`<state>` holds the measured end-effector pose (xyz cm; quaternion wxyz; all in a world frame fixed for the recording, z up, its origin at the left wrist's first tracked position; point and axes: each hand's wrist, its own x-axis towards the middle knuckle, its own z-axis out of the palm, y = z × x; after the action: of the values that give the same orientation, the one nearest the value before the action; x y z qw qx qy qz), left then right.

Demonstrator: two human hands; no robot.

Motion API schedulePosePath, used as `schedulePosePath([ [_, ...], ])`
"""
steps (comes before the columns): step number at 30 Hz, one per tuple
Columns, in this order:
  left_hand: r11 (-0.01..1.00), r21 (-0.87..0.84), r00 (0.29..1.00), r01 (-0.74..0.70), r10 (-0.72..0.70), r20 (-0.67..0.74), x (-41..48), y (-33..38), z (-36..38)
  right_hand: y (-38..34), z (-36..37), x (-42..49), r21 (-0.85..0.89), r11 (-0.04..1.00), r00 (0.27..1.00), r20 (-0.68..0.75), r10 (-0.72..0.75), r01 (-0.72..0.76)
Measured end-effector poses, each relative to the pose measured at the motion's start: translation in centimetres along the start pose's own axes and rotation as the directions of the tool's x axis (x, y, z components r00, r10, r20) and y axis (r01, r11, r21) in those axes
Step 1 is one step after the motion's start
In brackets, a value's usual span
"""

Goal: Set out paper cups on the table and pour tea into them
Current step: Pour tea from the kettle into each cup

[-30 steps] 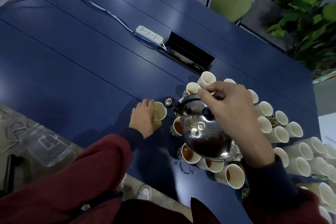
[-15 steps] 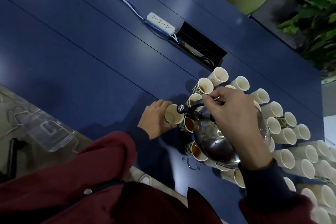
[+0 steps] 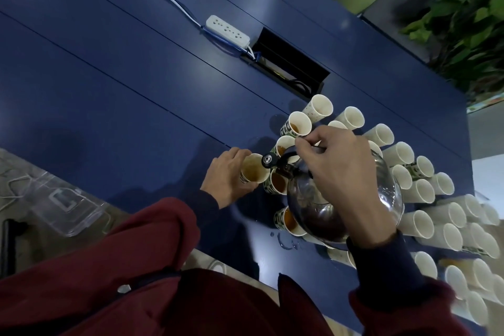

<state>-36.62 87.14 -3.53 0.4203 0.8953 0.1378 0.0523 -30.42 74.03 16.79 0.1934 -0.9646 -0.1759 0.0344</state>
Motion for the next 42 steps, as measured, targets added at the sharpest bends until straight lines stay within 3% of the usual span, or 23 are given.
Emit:
schedulePosePath([
  [20, 0.991, -0.12, 0.998, 0.057, -0.061, -0.032, -0.6, 0.1, 0.6, 0.1, -1.0, -0.1, -0.021, 1.0, 1.0, 0.03, -0.007, 0.007],
  [42, 0.993, -0.101, 0.998, 0.06, -0.061, -0.006, -0.5, 0.0, 0.4, -0.5, -1.0, -0.2, -0.043, 0.999, 1.0, 0.026, -0.009, 0.01],
])
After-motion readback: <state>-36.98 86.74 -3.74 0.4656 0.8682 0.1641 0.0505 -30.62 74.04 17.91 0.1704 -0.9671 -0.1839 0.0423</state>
